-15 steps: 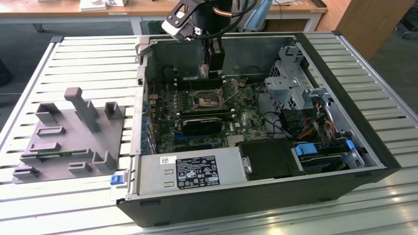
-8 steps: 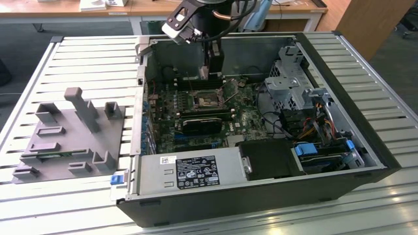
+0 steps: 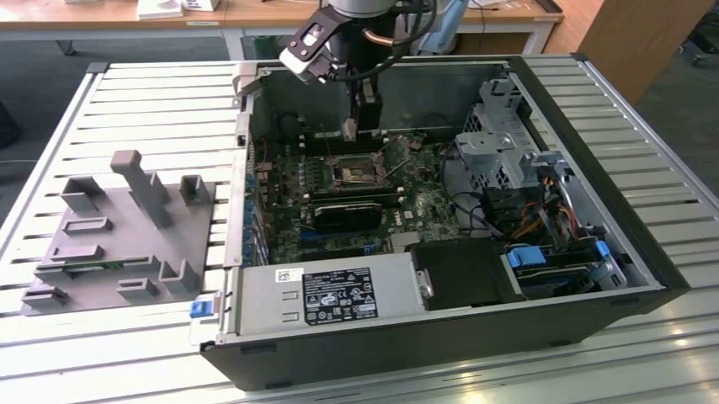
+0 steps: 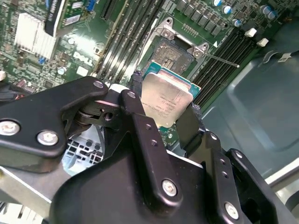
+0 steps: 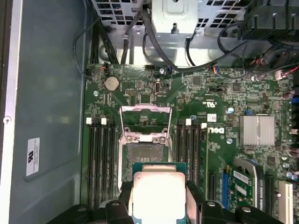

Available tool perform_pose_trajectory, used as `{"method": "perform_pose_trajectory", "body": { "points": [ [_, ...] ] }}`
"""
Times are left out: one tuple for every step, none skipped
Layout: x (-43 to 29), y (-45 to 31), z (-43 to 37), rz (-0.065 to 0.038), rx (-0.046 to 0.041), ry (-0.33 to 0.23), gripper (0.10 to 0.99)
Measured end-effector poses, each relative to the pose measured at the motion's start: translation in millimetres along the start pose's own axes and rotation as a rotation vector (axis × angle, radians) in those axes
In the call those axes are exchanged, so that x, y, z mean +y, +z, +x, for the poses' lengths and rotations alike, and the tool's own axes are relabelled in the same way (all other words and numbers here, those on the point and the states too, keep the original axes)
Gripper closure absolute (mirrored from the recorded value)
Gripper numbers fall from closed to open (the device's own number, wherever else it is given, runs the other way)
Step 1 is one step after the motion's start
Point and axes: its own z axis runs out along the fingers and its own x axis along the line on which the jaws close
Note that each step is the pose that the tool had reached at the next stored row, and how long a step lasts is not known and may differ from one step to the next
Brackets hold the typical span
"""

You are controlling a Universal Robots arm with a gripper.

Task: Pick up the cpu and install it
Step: 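Place the cpu into insertion slot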

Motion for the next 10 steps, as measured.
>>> {"method": "perform_pose_trajectory", "body": {
  "points": [
    [-0.1,1.9,0.6,0.0,0.0003,0.0,0.549],
    [-0.1,3.7,0.8,0.0,0.0003,0.0,0.549],
    [-0.2,5.4,0.8,0.001,0.0001,-0.001,0.549],
    [-0.3,7.2,0.8,0.0,0.0002,-0.002,0.549],
    [-0.4,9.0,0.8,0.001,0.0001,-0.003,0.549],
    [-0.5,10.7,0.7,0.001,0.0001,-0.003,0.549],
    [-0.6,12.7,0.8,0.001,0.0001,-0.003,0.549],
    [-0.6,14.6,0.8,0.001,0.0002,-0.003,0.549],
    [-0.6,16.2,0.8,0.001,-0.0001,-0.003,0.549],
    [-0.6,17.3,0.7,0.001,-0.0002,-0.003,0.549]
  ]
}}
